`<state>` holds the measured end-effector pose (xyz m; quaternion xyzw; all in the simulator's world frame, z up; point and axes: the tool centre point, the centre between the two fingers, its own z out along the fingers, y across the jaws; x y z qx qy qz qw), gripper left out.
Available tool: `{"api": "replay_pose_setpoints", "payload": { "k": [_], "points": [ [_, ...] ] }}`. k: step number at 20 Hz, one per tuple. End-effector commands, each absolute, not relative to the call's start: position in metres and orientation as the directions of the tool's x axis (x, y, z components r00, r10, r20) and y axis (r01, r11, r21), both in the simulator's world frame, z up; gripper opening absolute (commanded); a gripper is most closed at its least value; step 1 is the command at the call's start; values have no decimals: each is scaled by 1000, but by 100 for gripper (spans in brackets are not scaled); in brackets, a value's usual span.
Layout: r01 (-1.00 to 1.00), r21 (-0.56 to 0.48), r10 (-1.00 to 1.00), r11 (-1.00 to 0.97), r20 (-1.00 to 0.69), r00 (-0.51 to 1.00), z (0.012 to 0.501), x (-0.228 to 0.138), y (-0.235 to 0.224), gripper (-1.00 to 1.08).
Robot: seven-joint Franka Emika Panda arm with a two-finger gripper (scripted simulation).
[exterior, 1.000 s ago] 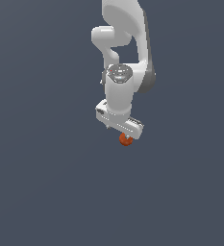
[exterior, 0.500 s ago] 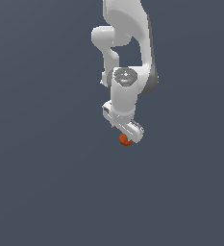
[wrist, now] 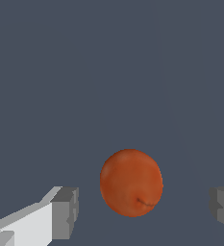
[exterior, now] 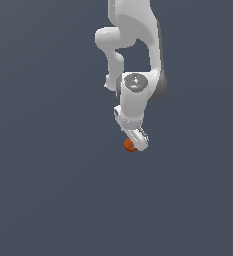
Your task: Pick up the object and move it to a goal position.
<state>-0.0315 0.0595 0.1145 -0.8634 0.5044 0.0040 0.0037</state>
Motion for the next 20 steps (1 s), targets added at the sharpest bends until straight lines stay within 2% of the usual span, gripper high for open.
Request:
{"api": "replay_pose_setpoints", "payload": {
  "k": [1,11,20],
  "points": [
    [-900,-1,-900,-436,-9,436,111,-34,63,100],
    [-968,0,-968,-252,-3,252,101,-41,74,100],
    [-983,0,-983,-182,0,182,97,-44,78,100]
  ]
}}
